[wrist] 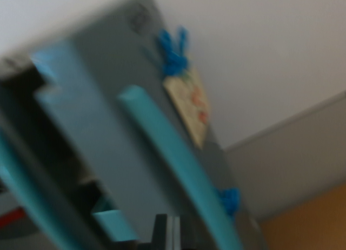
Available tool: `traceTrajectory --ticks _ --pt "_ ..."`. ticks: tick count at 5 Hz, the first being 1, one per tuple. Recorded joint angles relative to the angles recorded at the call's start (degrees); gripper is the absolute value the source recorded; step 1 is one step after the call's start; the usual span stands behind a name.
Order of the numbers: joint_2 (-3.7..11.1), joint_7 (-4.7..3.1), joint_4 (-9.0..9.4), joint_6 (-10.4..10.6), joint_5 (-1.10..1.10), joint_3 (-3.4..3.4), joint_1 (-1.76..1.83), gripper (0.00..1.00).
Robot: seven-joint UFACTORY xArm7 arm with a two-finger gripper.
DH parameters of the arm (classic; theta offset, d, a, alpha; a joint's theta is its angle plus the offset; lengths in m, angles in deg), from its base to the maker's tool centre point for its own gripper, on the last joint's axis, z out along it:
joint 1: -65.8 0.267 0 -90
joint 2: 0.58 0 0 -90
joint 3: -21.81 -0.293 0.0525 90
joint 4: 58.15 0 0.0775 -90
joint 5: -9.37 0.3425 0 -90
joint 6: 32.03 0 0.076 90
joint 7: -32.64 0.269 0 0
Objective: Close fridge door
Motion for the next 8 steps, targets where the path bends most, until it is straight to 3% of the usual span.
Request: traceTrajectory --ticks 1,2,3,4,5,6,7,8 --pt "4.60 0.00 -1.50 0.0 0.00 1.51 0.00 1.00" --pt "4.60 0.00 -1.50 0.0 0.00 1.51 0.00 1.00" --pt "10.60 0.00 -5.09 0.0 0.00 1.82 0.00 1.00" --pt "10.60 0.00 -5.09 0.0 0.00 1.82 0.00 1.00" --pt "17.89 0.00 -8.24 0.0 0.00 1.82 0.00 1.00" --pt "17.89 0.00 -8.24 0.0 0.00 1.82 0.00 1.00" --pt "24.71 0.00 -11.02 0.1 0.00 1.81 0.00 1.00" --pt "24.71 0.00 -11.02 0.1 0.00 1.81 0.00 1.00"
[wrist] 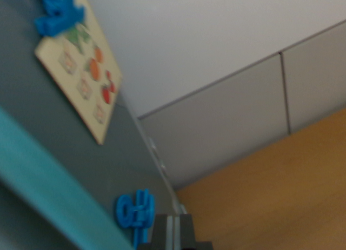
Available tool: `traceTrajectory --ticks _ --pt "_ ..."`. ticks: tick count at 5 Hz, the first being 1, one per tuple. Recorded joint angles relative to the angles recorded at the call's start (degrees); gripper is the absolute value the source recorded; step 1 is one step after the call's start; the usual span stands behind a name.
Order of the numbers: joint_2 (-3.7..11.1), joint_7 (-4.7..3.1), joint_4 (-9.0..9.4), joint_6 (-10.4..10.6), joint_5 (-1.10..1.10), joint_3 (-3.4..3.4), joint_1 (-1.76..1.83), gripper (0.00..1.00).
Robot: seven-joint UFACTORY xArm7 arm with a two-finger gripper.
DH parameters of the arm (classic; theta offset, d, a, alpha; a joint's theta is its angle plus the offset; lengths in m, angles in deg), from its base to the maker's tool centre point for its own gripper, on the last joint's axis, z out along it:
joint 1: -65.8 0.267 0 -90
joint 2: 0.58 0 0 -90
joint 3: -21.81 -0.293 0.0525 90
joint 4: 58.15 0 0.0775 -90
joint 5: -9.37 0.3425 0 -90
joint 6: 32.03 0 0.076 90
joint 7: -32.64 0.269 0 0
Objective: Close fridge door
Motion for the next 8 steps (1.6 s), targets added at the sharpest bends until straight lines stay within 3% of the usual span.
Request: traceTrajectory --ticks 1,2,3,4,5,6,7,8 --pt "4.95 0.00 -2.26 0.2 0.00 -0.35 0.05 1.00" --pt "4.95 0.00 -2.26 0.2 0.00 -0.35 0.05 1.00" --pt "7.72 0.00 -2.83 0.2 0.00 -1.66 0.12 1.00" --pt "7.72 0.00 -2.83 0.2 0.00 -1.66 0.12 1.00" --pt "10.39 0.00 -3.86 1.0 0.00 -3.43 0.41 1.00" --pt "10.39 0.00 -3.86 1.0 0.00 -3.43 0.41 1.00" --pt "13.04 0.00 -5.96 1.3 0.00 -6.41 0.44 1.00" --pt "13.04 0.00 -5.96 1.3 0.00 -6.41 0.44 1.00"
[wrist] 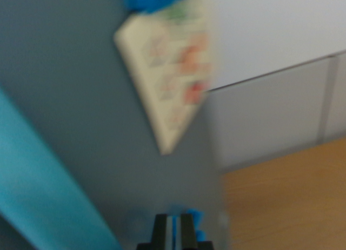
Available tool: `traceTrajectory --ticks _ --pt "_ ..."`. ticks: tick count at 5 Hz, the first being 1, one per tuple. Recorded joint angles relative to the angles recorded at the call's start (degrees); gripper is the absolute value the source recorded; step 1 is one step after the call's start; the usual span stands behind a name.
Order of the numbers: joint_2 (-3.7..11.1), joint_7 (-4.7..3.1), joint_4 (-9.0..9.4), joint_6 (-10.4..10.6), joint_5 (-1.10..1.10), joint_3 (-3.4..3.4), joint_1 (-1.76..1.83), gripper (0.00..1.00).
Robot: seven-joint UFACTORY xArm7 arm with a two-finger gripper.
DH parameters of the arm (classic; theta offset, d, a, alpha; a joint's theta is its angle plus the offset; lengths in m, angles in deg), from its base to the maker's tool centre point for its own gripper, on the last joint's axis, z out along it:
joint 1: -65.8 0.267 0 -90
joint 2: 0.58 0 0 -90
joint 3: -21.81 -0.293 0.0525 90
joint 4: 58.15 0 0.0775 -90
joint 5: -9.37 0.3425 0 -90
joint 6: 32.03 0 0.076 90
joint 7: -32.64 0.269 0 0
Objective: Close fridge door
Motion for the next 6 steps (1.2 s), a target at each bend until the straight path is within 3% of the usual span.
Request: traceTrajectory --ticks 1,2,3,4,5,6 --pt "2.62 0.00 -1.07 0.0 0.00 -3.74 0.00 1.00" --pt "2.62 0.00 -1.07 0.0 0.00 -3.74 0.00 1.00" --pt "5.18 0.00 -2.48 0.0 0.00 -7.31 0.00 1.00" --pt "5.18 0.00 -2.48 0.0 0.00 -7.31 0.00 1.00" --pt "7.86 0.00 -5.61 0.0 0.00 -10.19 0.00 1.00" --pt "7.86 0.00 -5.61 0.0 0.00 -10.19 0.00 1.00"
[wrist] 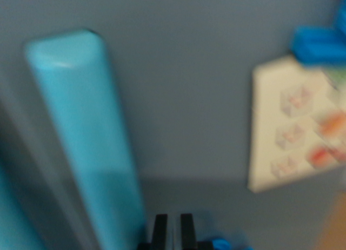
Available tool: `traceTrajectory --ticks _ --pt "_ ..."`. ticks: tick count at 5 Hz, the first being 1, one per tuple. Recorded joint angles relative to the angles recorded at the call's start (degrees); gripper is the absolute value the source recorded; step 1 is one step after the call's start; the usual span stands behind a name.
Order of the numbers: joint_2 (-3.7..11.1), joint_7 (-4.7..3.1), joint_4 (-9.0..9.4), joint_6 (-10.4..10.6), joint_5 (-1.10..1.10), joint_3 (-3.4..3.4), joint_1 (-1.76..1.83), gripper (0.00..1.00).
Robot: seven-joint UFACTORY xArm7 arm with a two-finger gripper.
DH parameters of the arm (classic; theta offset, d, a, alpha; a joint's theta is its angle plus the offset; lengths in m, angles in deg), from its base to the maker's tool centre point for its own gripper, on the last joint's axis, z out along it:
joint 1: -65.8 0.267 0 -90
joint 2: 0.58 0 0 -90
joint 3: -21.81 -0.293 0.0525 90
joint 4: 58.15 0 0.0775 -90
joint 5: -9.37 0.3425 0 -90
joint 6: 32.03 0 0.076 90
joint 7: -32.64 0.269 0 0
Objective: Close fridge door
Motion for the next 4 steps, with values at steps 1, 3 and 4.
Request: traceTrajectory --ticks 1,3,4 --pt "3.15 0.00 -3.47 0.0 0.00 -2.14 0.00 1.00" --pt "5.95 0.00 -6.16 0.0 0.00 -3.43 0.00 1.00" --pt "5.95 0.00 -6.16 0.0 0.00 -3.43 0.00 1.00"
